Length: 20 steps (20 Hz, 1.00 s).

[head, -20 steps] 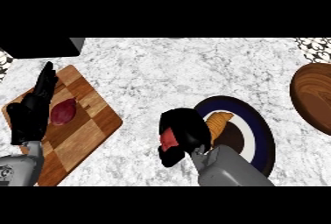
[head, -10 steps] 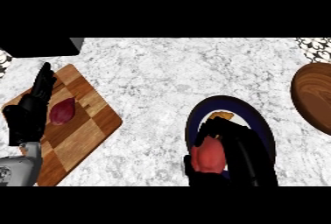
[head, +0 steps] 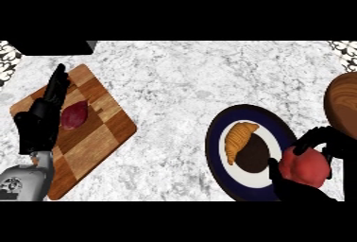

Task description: Pick the bell pepper from the plate and place it in the bowl

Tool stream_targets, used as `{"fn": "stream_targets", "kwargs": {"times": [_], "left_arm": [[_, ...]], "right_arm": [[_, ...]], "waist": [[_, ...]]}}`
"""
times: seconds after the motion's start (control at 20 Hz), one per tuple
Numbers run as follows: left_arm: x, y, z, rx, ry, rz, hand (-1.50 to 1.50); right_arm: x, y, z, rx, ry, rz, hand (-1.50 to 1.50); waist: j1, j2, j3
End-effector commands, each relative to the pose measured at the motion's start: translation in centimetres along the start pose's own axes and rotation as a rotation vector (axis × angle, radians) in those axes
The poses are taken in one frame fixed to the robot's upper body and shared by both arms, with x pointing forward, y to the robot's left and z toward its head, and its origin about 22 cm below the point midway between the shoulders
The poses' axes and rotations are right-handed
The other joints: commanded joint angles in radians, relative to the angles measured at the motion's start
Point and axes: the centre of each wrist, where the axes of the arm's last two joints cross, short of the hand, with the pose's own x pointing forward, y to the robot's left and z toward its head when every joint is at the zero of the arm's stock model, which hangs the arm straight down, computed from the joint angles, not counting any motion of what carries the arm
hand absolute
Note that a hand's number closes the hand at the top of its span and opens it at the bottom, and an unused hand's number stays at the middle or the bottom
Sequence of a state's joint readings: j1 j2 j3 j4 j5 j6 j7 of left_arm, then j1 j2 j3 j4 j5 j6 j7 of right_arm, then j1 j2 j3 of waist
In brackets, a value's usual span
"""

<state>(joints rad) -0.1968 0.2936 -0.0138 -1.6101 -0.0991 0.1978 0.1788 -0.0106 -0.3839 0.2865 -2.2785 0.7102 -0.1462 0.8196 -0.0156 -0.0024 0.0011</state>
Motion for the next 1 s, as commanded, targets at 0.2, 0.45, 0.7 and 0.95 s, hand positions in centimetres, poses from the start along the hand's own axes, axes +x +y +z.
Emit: {"fn": "stream_targets", "kwargs": {"times": [0.2, 0.45, 0.7, 0.95], "left_arm": [[0.8, -0.2, -0.6, -0.02, -0.014, -0.004, 0.0], [1.1, -0.1, -2.0, -0.014, -0.005, 0.005, 0.0], [-0.3, 1.2, -1.5, -0.013, -0.009, -0.001, 0.0], [2.0, -1.0, -1.6, -0.052, -0.034, 0.002, 0.0]], "right_arm": [[-7.4, -4.0, -6.6, -0.199, 0.072, -0.07, 1.5], [-12.6, -6.6, -9.7, -0.276, 0.046, -0.027, 1.5], [-17.7, -8.5, -11.3, -0.306, 0.049, 0.136, 1.5], [-21.9, -9.7, -14.5, -0.358, 0.106, 0.32, 1.5]], "waist": [[0.018, 0.005, 0.001], [0.015, 0.008, 0.001], [0.019, 0.007, 0.0], [0.041, 0.012, 0.002]]}}
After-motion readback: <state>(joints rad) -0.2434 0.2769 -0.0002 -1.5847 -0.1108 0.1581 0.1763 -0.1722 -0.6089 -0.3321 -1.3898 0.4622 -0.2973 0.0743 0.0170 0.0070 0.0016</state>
